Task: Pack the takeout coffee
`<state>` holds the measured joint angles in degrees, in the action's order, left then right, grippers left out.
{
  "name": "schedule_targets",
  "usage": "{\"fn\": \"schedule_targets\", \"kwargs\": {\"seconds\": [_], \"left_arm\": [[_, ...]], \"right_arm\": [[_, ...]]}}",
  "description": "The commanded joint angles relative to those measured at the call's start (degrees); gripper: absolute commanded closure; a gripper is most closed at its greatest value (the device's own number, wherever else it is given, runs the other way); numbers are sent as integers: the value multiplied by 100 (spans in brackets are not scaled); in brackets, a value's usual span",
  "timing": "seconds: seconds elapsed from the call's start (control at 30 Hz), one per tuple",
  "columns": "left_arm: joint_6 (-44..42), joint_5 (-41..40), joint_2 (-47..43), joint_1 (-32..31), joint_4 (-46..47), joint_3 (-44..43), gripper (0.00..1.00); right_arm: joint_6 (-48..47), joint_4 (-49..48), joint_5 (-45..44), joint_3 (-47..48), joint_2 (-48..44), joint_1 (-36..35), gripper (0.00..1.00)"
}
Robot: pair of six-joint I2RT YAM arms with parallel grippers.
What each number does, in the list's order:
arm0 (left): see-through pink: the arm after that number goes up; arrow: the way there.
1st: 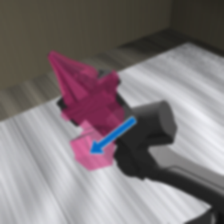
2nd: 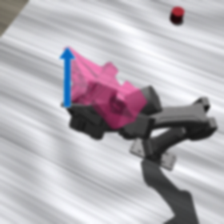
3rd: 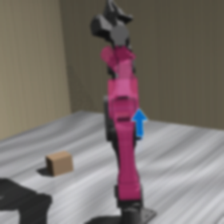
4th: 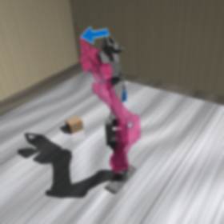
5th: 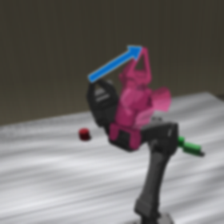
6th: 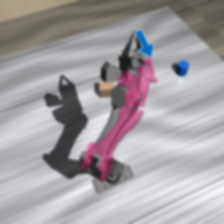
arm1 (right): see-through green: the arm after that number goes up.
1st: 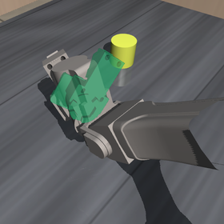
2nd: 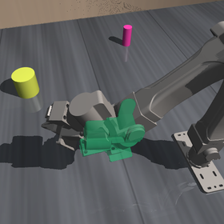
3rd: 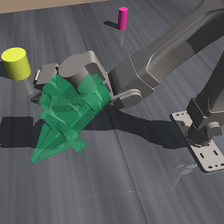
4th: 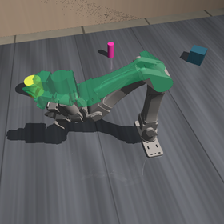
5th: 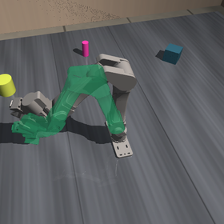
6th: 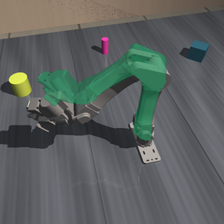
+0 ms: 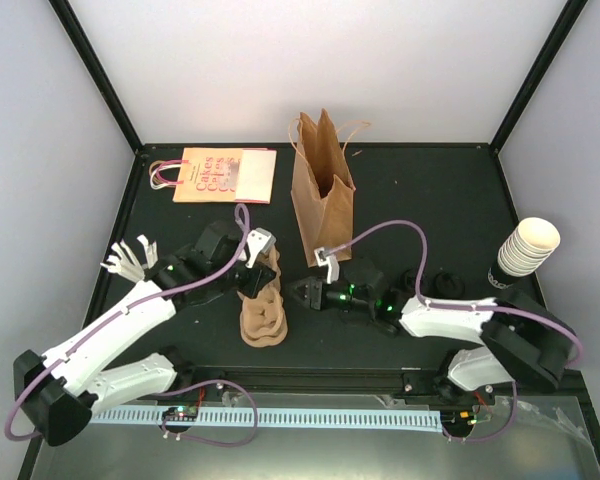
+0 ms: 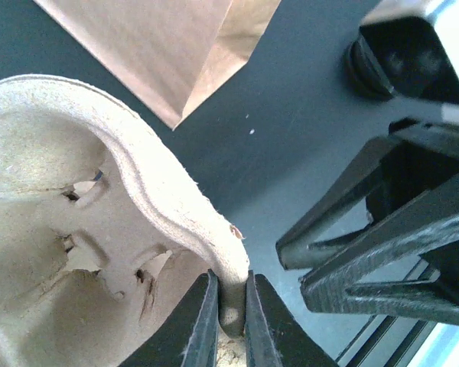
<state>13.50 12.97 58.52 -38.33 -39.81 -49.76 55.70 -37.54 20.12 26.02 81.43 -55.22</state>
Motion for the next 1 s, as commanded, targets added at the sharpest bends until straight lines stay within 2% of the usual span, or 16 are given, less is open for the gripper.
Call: {"fn": "schedule_targets", "kwargs": {"seconds": [0.0,0.13,0.43,0.67,0.97], "left_arm": [[-84,206,-344,-8,496,101,87],[-84,475,-446,-11,511,130,87],[-102,784,-815,-10,717,205,86],[-94,854,-904,-16,791,265,86],[-41,526,-796,-17,584,186,87]], "right_arm": [[-636,1594,-751,636,-629,61,70],[-878,2321,-783,1229,-672,83,70],[-808,2349,-808,1358,-973,82,74],[-760,1870,-506,1238,-1104,102,75],[-797,1845,-568,1138,-1086,99,74]]}}
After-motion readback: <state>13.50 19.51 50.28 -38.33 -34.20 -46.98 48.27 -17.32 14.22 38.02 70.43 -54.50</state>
